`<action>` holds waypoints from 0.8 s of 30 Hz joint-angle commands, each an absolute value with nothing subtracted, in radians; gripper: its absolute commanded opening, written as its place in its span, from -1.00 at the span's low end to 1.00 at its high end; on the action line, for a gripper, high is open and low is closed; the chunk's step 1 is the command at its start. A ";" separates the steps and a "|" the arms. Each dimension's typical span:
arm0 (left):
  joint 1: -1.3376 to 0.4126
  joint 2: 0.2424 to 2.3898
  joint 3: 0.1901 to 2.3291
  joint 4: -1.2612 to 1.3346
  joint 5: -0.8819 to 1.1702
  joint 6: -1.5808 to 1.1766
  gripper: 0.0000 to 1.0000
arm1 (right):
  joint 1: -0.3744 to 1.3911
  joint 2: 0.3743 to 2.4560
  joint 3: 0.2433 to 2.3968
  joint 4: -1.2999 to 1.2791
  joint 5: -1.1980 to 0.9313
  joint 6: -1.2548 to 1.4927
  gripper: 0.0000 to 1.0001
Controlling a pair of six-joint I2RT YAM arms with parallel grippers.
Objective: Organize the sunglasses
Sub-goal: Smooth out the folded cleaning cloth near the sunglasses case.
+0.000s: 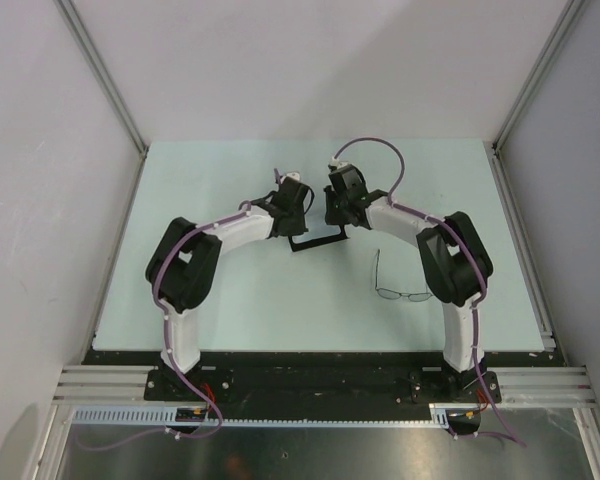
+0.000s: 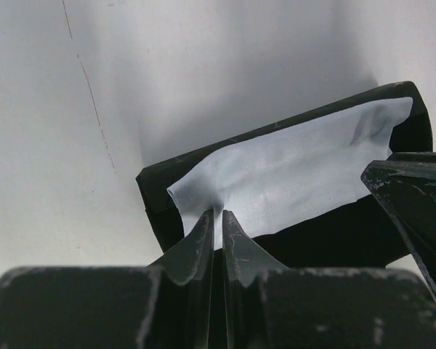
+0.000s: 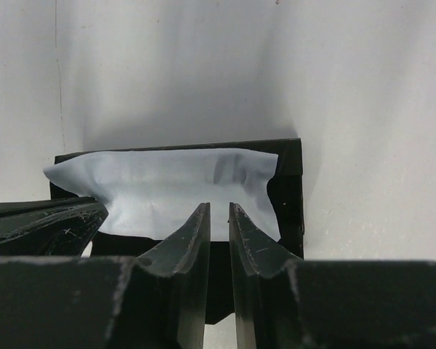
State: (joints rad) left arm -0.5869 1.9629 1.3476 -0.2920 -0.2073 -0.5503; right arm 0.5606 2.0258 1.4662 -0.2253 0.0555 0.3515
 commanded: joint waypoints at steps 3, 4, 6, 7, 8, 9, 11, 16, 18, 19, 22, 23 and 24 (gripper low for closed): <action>-0.591 1.983 1.373 -0.253 -0.252 -0.569 -0.74 | 0.555 2.049 1.473 -0.216 0.066 0.357 -0.53; -0.591 1.986 1.373 -0.255 -0.253 -0.569 -0.73 | 0.554 2.051 1.473 -0.218 0.067 0.357 -0.53; -0.591 1.991 1.373 -0.253 -0.255 -0.569 -0.73 | 0.551 2.059 1.473 -0.218 0.069 0.354 -0.52; -0.591 1.993 1.373 -0.252 -0.258 -0.569 -0.73 | 0.549 2.062 1.473 -0.218 0.069 0.353 -0.52; -0.591 1.994 1.371 -0.253 -0.261 -0.571 -0.74 | 0.548 2.065 1.473 -0.213 0.071 0.350 -0.51; -0.591 1.996 1.373 -0.253 -0.262 -0.569 -0.74 | 0.546 2.068 1.473 -0.209 0.071 0.347 -0.51; -0.591 2.002 1.374 -0.250 -0.265 -0.569 -0.73 | 0.543 2.074 1.474 -0.201 0.072 0.339 -0.51; -0.591 2.011 1.374 -0.250 -0.273 -0.568 -0.74 | 0.542 2.092 1.474 -0.178 0.071 0.333 -0.51; -0.591 2.017 1.373 -0.250 -0.275 -0.566 -0.74 | 0.541 2.098 1.474 -0.173 0.071 0.331 -0.51; -0.591 2.019 1.371 -0.249 -0.276 -0.568 -0.74 | 0.541 2.103 1.473 -0.173 0.071 0.331 -0.51; -0.591 2.026 1.367 -0.250 -0.278 -0.565 -0.74 | 0.541 2.111 1.473 -0.170 0.071 0.330 -0.50; -0.591 2.026 1.367 -0.250 -0.279 -0.566 -0.74 | 0.541 2.115 1.473 -0.170 0.069 0.330 -0.49; -0.591 2.028 1.365 -0.250 -0.279 -0.566 -0.74 | 0.543 2.117 1.473 -0.170 0.069 0.330 -0.49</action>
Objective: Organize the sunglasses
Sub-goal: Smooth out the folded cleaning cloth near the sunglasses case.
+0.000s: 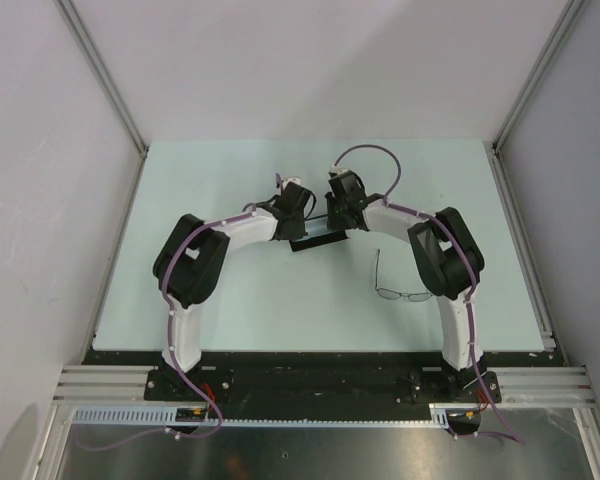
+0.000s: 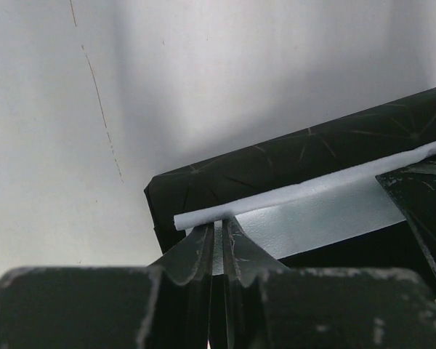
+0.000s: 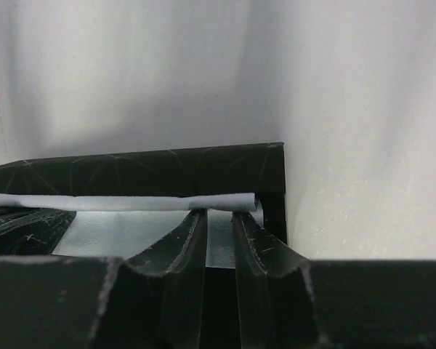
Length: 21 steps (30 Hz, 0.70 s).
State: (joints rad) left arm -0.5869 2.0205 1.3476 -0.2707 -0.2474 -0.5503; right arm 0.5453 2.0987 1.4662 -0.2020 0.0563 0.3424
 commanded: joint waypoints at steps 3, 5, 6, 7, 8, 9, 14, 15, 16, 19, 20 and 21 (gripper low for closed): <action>-0.591 2.026 1.358 -0.249 -0.282 -0.566 -0.74 | 0.543 2.118 1.473 -0.170 0.072 0.330 -0.49; -0.591 2.023 1.358 -0.250 -0.282 -0.566 -0.74 | 0.543 2.111 1.474 -0.170 0.072 0.330 -0.49; -0.591 2.022 1.358 -0.250 -0.281 -0.566 -0.73 | 0.542 2.106 1.474 -0.172 0.074 0.331 -0.49; -0.591 2.017 1.359 -0.250 -0.284 -0.565 -0.73 | 0.543 2.100 1.474 -0.170 0.072 0.331 -0.48; -0.591 2.005 1.359 -0.249 -0.284 -0.563 -0.73 | 0.543 2.092 1.474 -0.166 0.071 0.331 -0.48; -0.591 1.997 1.362 -0.249 -0.284 -0.561 -0.72 | 0.543 2.076 1.474 -0.164 0.069 0.331 -0.47; -0.591 1.941 1.371 -0.249 -0.290 -0.546 -0.67 | 0.542 2.026 1.480 -0.161 0.049 0.325 -0.37; -0.591 1.922 1.371 -0.250 -0.294 -0.543 -0.67 | 0.543 2.017 1.480 -0.160 0.049 0.325 -0.36; -0.591 1.913 1.371 -0.249 -0.296 -0.542 -0.66 | 0.543 2.011 1.479 -0.161 0.049 0.325 -0.35; -0.589 1.882 1.370 -0.250 -0.307 -0.534 -0.63 | 0.548 1.994 1.477 -0.173 0.055 0.331 -0.35; -0.588 1.876 1.368 -0.249 -0.308 -0.531 -0.63 | 0.551 1.990 1.474 -0.176 0.054 0.331 -0.35; -0.584 1.870 1.368 -0.250 -0.307 -0.531 -0.60 | 0.552 1.987 1.473 -0.178 0.054 0.334 -0.35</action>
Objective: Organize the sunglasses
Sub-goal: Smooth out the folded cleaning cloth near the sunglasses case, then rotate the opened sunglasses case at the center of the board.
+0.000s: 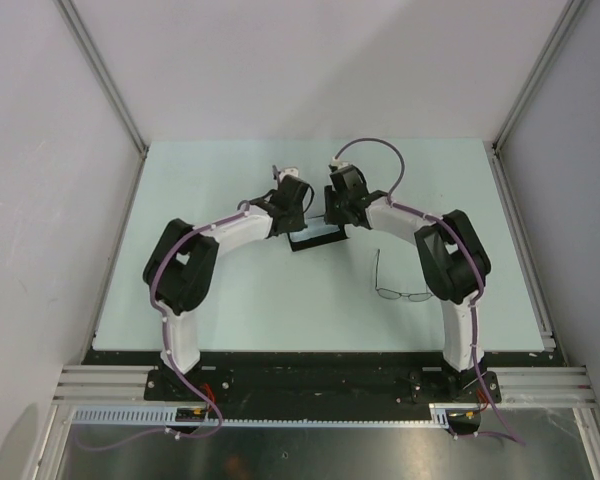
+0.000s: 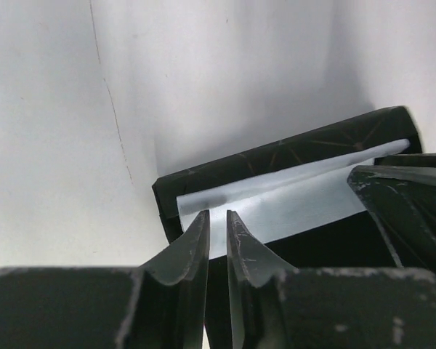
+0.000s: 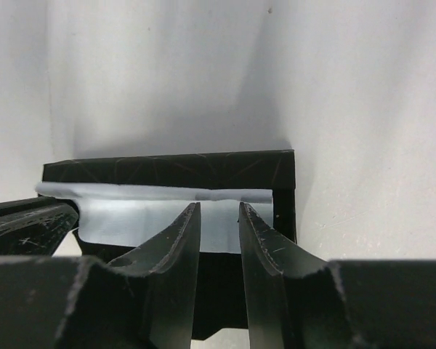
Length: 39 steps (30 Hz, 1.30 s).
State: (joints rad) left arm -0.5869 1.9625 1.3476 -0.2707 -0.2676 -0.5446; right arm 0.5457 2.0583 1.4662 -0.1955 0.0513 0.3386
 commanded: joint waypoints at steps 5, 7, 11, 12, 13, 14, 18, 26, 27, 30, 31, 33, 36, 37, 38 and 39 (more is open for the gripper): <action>-0.560 1.856 1.377 -0.248 -0.258 -0.531 -0.56 | 0.569 1.965 1.468 -0.190 0.052 0.337 -0.34; -0.555 1.858 1.379 -0.250 -0.259 -0.531 -0.54 | 0.571 1.963 1.468 -0.192 0.051 0.342 -0.34; -0.532 1.890 1.388 -0.249 -0.236 -0.545 -0.49 | 0.580 1.962 1.466 -0.195 0.040 0.353 -0.35; -0.526 1.900 1.396 -0.250 -0.232 -0.549 -0.46 | 0.583 1.959 1.463 -0.196 0.040 0.354 -0.35; -0.511 1.907 1.400 -0.250 -0.221 -0.554 -0.45 | 0.586 1.956 1.462 -0.196 0.038 0.356 -0.35; -0.505 1.925 1.405 -0.250 -0.218 -0.560 -0.43 | 0.587 1.954 1.462 -0.198 0.038 0.356 -0.35; -0.463 1.968 1.437 -0.249 -0.210 -0.575 -0.35 | 0.604 1.941 1.456 -0.204 0.031 0.364 -0.36; -0.425 2.094 1.506 -0.250 -0.066 -0.514 -0.45 | 0.621 1.925 1.445 -0.222 0.025 0.382 -0.42; -0.423 2.101 1.512 -0.250 -0.057 -0.508 -0.48 | 0.623 1.922 1.445 -0.224 0.025 0.387 -0.43; -0.422 2.126 1.516 -0.250 -0.009 -0.491 -0.54 | 0.621 1.911 1.445 -0.236 0.018 0.396 -0.45; -0.422 2.129 1.514 -0.249 0.018 -0.477 -0.55 | 0.623 1.908 1.443 -0.245 0.015 0.409 -0.46; -0.422 2.129 1.505 -0.249 0.064 -0.466 -0.60 | 0.621 1.899 1.442 -0.261 0.014 0.428 -0.46; -0.422 2.114 1.471 -0.244 0.086 -0.456 -0.64 | 0.606 1.882 1.430 -0.285 0.014 0.501 -0.47; -0.422 2.108 1.460 -0.242 0.100 -0.453 -0.65 | 0.601 1.878 1.414 -0.284 0.011 0.520 -0.47; -0.422 2.099 1.447 -0.236 0.104 -0.453 -0.66 | 0.597 1.872 1.405 -0.282 0.011 0.552 -0.47; -0.423 2.082 1.419 -0.230 0.109 -0.451 -0.68 | 0.588 1.862 1.398 -0.281 0.011 0.563 -0.47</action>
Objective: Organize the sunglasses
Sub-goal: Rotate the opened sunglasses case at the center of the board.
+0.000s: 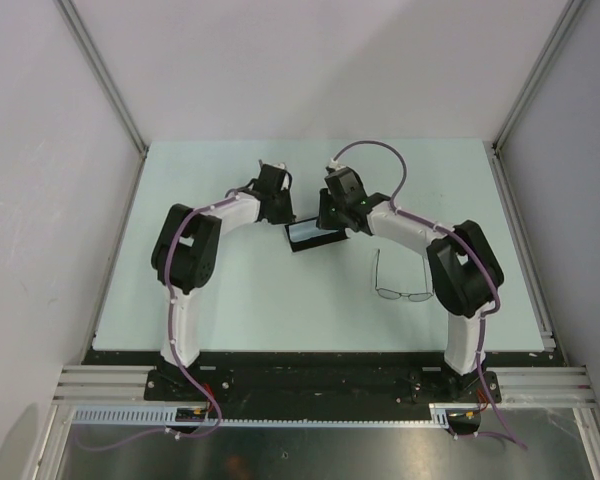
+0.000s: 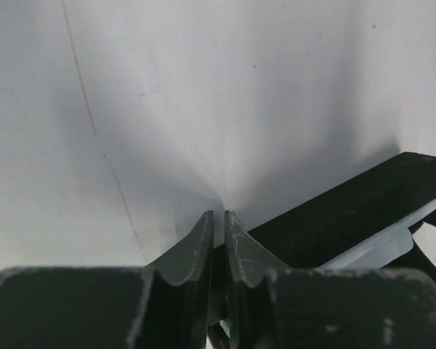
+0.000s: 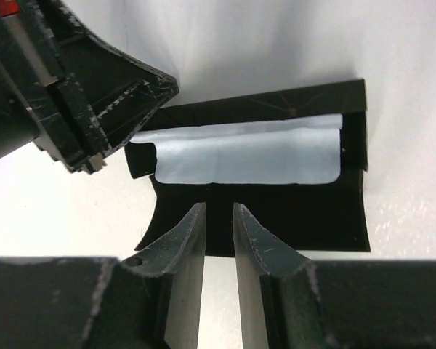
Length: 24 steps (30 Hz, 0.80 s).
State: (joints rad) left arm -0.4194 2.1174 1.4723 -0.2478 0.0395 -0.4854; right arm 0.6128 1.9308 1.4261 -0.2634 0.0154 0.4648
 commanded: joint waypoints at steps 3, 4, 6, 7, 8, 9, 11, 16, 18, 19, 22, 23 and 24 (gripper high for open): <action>-0.423 2.036 1.355 -0.209 0.118 -0.456 -0.70 | 0.583 1.850 1.378 -0.276 -0.025 0.583 -0.48; -0.423 2.025 1.341 -0.204 0.123 -0.459 -0.71 | 0.584 1.847 1.374 -0.275 -0.025 0.584 -0.47; -0.425 1.994 1.300 -0.187 0.135 -0.460 -0.72 | 0.589 1.844 1.370 -0.278 -0.020 0.583 -0.47; -0.426 1.985 1.287 -0.186 0.137 -0.462 -0.72 | 0.588 1.838 1.367 -0.278 -0.020 0.584 -0.47; -0.428 1.976 1.275 -0.180 0.146 -0.462 -0.73 | 0.589 1.836 1.359 -0.276 -0.021 0.584 -0.47; -0.431 1.965 1.250 -0.175 0.149 -0.465 -0.73 | 0.591 1.835 1.356 -0.276 -0.021 0.584 -0.47; -0.437 1.939 1.227 -0.163 0.163 -0.472 -0.73 | 0.589 1.830 1.344 -0.278 -0.025 0.592 -0.47; -0.468 1.896 1.144 -0.144 0.164 -0.480 -0.75 | 0.592 1.807 1.318 -0.267 -0.051 0.633 -0.48; -0.477 1.876 1.111 -0.132 0.170 -0.486 -0.75 | 0.594 1.799 1.305 -0.256 -0.073 0.658 -0.56; -0.480 1.872 1.100 -0.127 0.173 -0.492 -0.75 | 0.595 1.798 1.299 -0.252 -0.081 0.669 -0.64; -0.492 1.842 1.060 -0.110 0.189 -0.503 -0.76 | 0.612 1.804 1.283 -0.245 -0.094 0.709 -0.78; -0.495 1.836 1.051 -0.101 0.192 -0.506 -0.77 | 0.615 1.802 1.276 -0.241 -0.098 0.731 -0.84; -0.503 1.823 1.033 -0.098 0.196 -0.508 -0.77 | 0.624 1.801 1.269 -0.242 -0.091 0.739 -0.89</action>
State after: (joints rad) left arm -0.4812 1.8812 1.0882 -0.1047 0.1612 -0.4911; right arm 0.5968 1.8446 1.2964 -0.2661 -0.0681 0.6628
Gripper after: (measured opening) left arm 0.120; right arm 0.104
